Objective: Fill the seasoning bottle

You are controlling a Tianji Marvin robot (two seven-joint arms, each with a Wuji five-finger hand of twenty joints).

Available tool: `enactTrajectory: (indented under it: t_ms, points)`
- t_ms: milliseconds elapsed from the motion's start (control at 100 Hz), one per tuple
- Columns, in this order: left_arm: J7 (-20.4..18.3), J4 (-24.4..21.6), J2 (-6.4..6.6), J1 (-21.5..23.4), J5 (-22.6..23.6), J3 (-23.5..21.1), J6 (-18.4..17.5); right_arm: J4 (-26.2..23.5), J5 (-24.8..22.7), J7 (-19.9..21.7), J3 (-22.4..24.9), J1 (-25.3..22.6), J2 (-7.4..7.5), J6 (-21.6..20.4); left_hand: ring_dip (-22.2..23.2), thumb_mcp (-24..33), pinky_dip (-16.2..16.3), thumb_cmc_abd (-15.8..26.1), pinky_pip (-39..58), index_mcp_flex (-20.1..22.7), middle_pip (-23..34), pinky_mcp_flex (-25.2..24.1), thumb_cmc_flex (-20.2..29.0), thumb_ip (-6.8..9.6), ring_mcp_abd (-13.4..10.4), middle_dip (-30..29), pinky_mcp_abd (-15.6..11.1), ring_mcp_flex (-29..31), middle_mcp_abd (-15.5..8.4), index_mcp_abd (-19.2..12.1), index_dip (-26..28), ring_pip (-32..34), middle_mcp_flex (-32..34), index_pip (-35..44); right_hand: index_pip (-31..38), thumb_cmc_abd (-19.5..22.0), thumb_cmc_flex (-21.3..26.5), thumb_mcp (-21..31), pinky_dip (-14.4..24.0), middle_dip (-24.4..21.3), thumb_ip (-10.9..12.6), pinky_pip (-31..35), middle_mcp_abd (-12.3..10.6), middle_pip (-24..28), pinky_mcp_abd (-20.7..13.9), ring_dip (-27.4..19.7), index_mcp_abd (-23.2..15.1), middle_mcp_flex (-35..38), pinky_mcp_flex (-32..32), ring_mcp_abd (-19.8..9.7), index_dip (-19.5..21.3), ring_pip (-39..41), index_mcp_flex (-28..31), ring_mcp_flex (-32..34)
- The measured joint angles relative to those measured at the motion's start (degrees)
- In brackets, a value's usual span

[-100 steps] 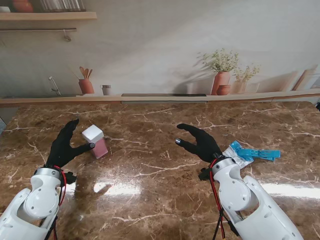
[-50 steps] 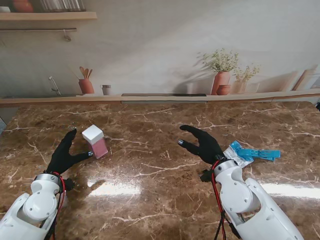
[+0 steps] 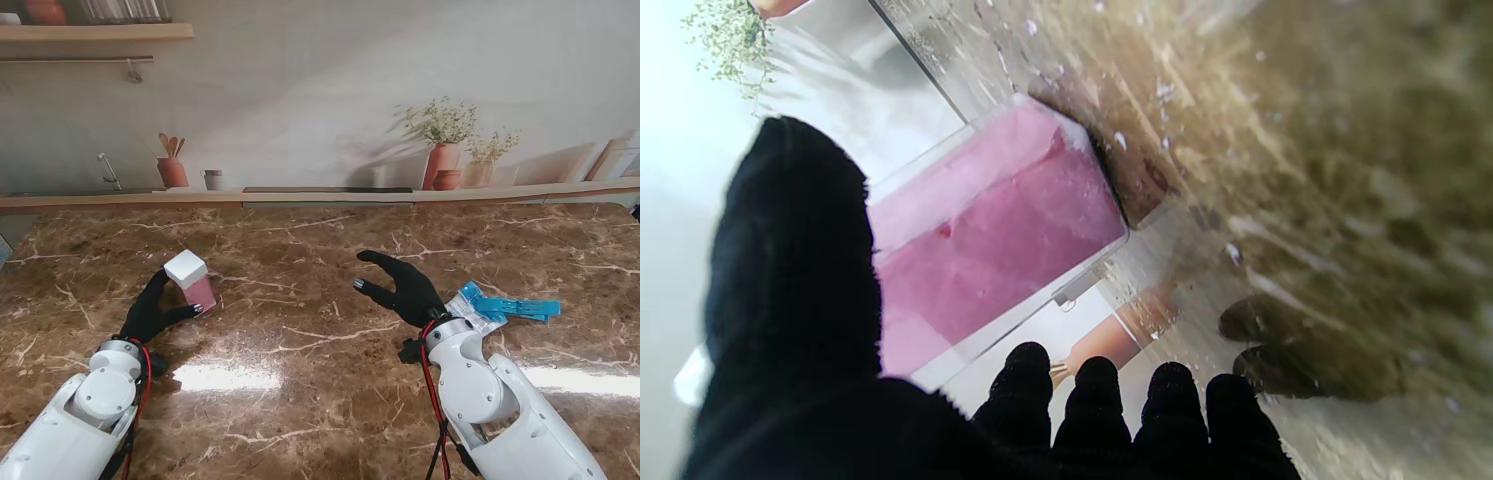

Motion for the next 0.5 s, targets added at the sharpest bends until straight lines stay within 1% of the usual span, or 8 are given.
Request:
enactTrajectory:
  t_ms: [40,70,130,210,310,410,460,500]
  points:
    - [0.27,1.18,-0.16,-0.88,-0.27,0.67,-0.06,0.00,-0.02,0.06,0.00,0.02,0.01,0.04,0.00,0.00,-0.04,-0.13,-1.19,0.00,0.00,-0.34,0.00,0.00,-0.11,0.04,-1.49,0.00,-0.01,-0.66,0.12,0.00,0.01,0.56,0.00,0.00,0.00,0.00,0.00,0.01,0.00,0.00,0.00,0.00,0.00,0.00,0.00,0.00,0.00,0.00,0.00,0.00,0.00,0.00]
    - [0.58,2.07,-0.32,-1.58,-0.77,1.16,-0.19,0.00,-0.03,0.09,0.00,0.03,0.01,0.11,0.01,0.00,-0.05,-0.64,-1.65,0.00,0.00,-0.69,0.02,0.00,-0.78,0.11,-2.39,0.00,-0.01,-1.16,0.69,0.00,0.00,0.61,0.00,0.00,0.01,0.00,0.00,0.01,0.00,0.00,0.00,0.00,0.00,0.00,0.00,0.01,0.00,0.00,0.00,0.00,0.00,0.00]
    - [1.05,3.75,-0.65,-2.98,-2.29,2.01,-0.51,-0.01,-0.18,0.12,0.00,0.07,0.03,0.32,0.29,0.00,-0.07,-0.64,-2.48,0.00,-0.01,-1.21,0.02,0.00,-1.42,0.68,-3.28,0.00,-0.01,-2.17,2.93,0.00,0.01,1.07,0.00,0.00,0.01,0.00,0.01,0.20,0.00,0.00,0.00,0.00,0.00,0.00,0.00,0.02,0.00,0.00,0.00,0.00,0.00,0.00]
    - [1.30,5.57,-1.08,-4.59,-3.67,2.85,-1.11,-0.01,-0.35,0.20,-0.05,0.12,0.07,0.56,0.43,0.00,-0.07,-0.74,-2.67,0.00,-0.01,-1.58,0.02,0.00,-1.43,1.14,-3.33,0.00,-0.01,-3.74,5.84,0.00,0.01,1.46,0.00,0.00,0.02,0.00,0.02,0.59,0.00,0.00,-0.01,0.00,0.00,0.00,0.00,0.03,0.00,0.00,0.00,0.00,0.00,0.00]
    - [1.61,7.86,-1.65,-6.36,-7.04,3.96,-2.98,-0.01,-0.35,0.61,-0.11,0.18,0.12,0.76,0.83,0.00,-0.09,-1.32,-3.44,0.00,-0.01,-2.31,0.04,0.00,-1.43,2.13,-3.24,0.00,-0.02,-5.65,10.13,0.00,0.01,2.77,0.00,0.00,0.08,0.00,0.02,0.60,0.00,0.00,-0.01,0.00,0.00,0.01,0.00,0.04,0.00,0.00,0.00,0.00,0.00,0.00]
    - [2.05,9.56,-2.08,-7.78,-7.20,5.36,-3.51,-0.04,-0.35,1.03,-0.11,0.21,0.19,1.03,1.72,0.00,-0.11,-1.32,-4.37,0.00,-0.01,-3.37,0.05,0.00,-1.43,3.02,-3.51,0.00,-0.02,-7.18,13.41,0.00,0.01,6.47,0.00,0.00,0.12,0.00,0.02,0.61,0.00,0.00,-0.01,0.00,0.00,0.01,0.00,0.07,0.00,0.00,0.01,0.00,0.00,0.00]
    - [2.19,10.23,-2.30,-8.37,-7.22,5.87,-3.51,-0.05,-0.35,1.10,-0.11,0.24,0.20,1.27,1.77,0.01,-0.33,-1.32,-5.84,0.01,-0.01,-3.55,0.72,0.00,-1.43,3.03,-3.63,0.00,-0.02,-7.57,13.57,-0.01,0.01,8.67,0.00,0.00,0.31,0.00,0.03,0.61,0.00,0.00,0.00,0.00,0.00,0.01,0.00,0.07,0.00,0.00,0.01,0.00,0.00,0.00]
    - [2.19,10.72,-2.46,-8.82,-7.28,6.25,-3.49,-0.05,-0.35,1.11,-0.11,0.27,0.20,1.47,2.03,0.01,-1.13,-1.32,-7.05,0.03,-0.01,-3.57,1.38,0.00,-1.43,3.10,-3.94,0.00,-0.02,-8.07,14.19,-0.01,0.01,10.78,0.00,-0.04,0.67,0.27,0.03,0.63,0.11,0.01,-0.02,0.00,0.00,0.01,0.00,0.10,0.00,0.00,0.01,0.00,0.00,0.00]
